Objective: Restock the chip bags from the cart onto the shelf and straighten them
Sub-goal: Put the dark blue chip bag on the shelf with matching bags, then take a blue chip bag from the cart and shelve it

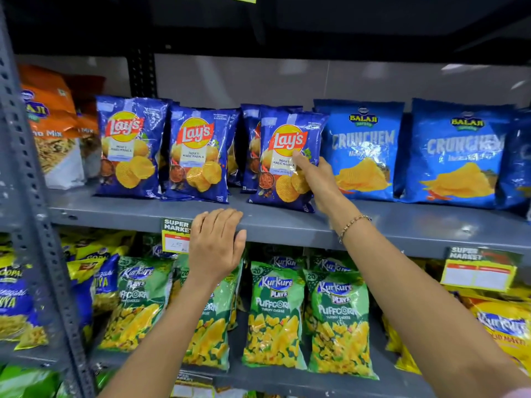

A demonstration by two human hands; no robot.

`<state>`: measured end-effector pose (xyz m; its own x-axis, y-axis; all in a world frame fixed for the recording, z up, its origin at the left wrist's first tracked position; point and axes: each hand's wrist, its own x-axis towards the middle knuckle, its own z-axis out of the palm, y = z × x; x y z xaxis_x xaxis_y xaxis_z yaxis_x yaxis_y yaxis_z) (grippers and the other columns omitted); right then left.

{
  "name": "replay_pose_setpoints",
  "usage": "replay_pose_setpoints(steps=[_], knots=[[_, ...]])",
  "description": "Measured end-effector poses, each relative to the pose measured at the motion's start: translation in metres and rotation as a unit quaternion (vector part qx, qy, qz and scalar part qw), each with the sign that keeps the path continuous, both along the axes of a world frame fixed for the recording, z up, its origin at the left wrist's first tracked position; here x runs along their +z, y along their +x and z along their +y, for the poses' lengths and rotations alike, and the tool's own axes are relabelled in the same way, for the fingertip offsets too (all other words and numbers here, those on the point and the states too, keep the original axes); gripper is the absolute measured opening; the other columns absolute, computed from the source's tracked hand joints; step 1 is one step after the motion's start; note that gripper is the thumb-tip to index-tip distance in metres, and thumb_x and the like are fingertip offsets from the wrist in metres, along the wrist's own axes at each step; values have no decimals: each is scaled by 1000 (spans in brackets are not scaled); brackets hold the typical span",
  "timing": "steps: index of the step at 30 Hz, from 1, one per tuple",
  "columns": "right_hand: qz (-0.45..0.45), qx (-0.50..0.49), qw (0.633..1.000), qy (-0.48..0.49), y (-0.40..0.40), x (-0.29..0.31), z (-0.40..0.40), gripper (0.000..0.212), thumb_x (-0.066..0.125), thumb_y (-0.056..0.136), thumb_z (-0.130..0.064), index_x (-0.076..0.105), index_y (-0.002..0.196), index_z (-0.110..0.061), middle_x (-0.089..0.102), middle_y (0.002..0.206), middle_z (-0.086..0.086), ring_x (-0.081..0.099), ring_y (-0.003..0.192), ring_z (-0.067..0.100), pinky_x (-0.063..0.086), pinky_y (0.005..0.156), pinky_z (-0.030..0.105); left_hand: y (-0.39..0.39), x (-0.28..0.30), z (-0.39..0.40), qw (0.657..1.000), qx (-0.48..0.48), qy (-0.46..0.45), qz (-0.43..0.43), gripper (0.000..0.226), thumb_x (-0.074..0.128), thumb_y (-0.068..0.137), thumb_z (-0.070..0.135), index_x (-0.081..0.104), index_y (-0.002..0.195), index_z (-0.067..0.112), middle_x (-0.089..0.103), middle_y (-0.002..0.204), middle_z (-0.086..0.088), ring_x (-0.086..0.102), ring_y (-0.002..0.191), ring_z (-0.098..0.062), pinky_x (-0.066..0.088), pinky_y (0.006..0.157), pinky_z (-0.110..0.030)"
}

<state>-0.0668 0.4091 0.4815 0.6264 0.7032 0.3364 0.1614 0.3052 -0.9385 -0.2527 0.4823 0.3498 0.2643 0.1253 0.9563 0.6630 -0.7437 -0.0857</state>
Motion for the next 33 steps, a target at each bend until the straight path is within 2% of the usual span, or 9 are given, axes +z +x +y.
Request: replay_pose_setpoints(steps=[5, 8, 13, 16, 18, 22, 26, 29, 33], knots=[[-21, -21, 999, -30, -4, 2, -10, 56, 66, 82, -45, 48, 123, -12, 64, 114, 0, 59, 82, 2, 44, 58, 16, -1, 2, -3, 1000, -2, -13, 7, 40, 31, 96, 35, 60, 110, 11, 68, 107, -7, 50, 102, -22, 35, 95, -40], [-98, -101, 989, -49, -4, 2, -30, 59, 60, 83, -54, 45, 123, -12, 59, 96, -5, 55, 79, 7, 40, 60, 21, -4, 3, -9, 998, -27, -52, 8, 39, 33, 95, 35, 61, 109, 12, 68, 110, -5, 53, 105, -21, 33, 100, -39], [-189, -254, 947, 48, -3, -24, -86, 28, 58, 88, -32, 58, 103, -9, 65, 93, 2, 61, 83, 18, 50, 79, 34, 10, 14, -42, 984, -126, -95, -81, 24, 42, 93, 19, 64, 101, 11, 68, 107, -4, 55, 109, -20, 28, 111, -34], [-203, -315, 924, 80, 1, -57, -130, 2, 60, 85, -17, 59, 86, -15, 65, 86, 4, 57, 74, 14, 46, 73, 26, 43, 22, -81, 960, -250, -91, -84, 21, 45, 92, 9, 64, 99, 4, 68, 104, -10, 57, 104, -23, 39, 101, -33], [-198, -341, 915, 82, 1, -78, -163, 4, 61, 85, -16, 59, 83, -19, 66, 81, 7, 56, 69, 12, 44, 69, 22, 67, 23, -111, 939, -319, -105, -72, 21, 45, 93, 7, 64, 99, 0, 67, 103, -13, 56, 101, -23, 39, 97, -27], [-137, -371, 916, 62, 20, -131, -246, 3, 61, 86, -13, 62, 86, -16, 64, 74, -2, 56, 66, 8, 45, 63, 18, 131, 4, -190, 867, -468, -172, 0, 23, 43, 94, 7, 63, 97, -1, 66, 101, -14, 56, 98, -21, 41, 92, -26], [-58, -424, 904, 1, 46, -202, -353, 15, 61, 88, -12, 60, 83, -26, 61, 71, -10, 55, 63, -1, 44, 61, 15, 202, -36, -279, 749, -583, -301, 90, 19, 43, 95, 8, 62, 96, 3, 64, 98, -10, 58, 93, -15, 44, 84, -21], [26, -485, 871, -75, 65, -264, -437, 22, 62, 87, -8, 58, 78, -28, 59, 67, -8, 53, 60, -3, 44, 61, 14, 256, -83, -346, 664, -604, -391, 201, 17, 47, 94, 14, 61, 100, 6, 65, 101, -9, 57, 90, -9, 46, 78, -17], [139, -535, 818, -161, 94, -349, -532, 24, 57, 86, 3, 56, 79, -19, 56, 67, -4, 52, 55, -7, 44, 61, 15, 320, -162, -426, 597, -567, -436, 364, 21, 53, 86, 11, 59, 105, 4, 63, 104, -17, 59, 95, -23, 44, 81, -26]])
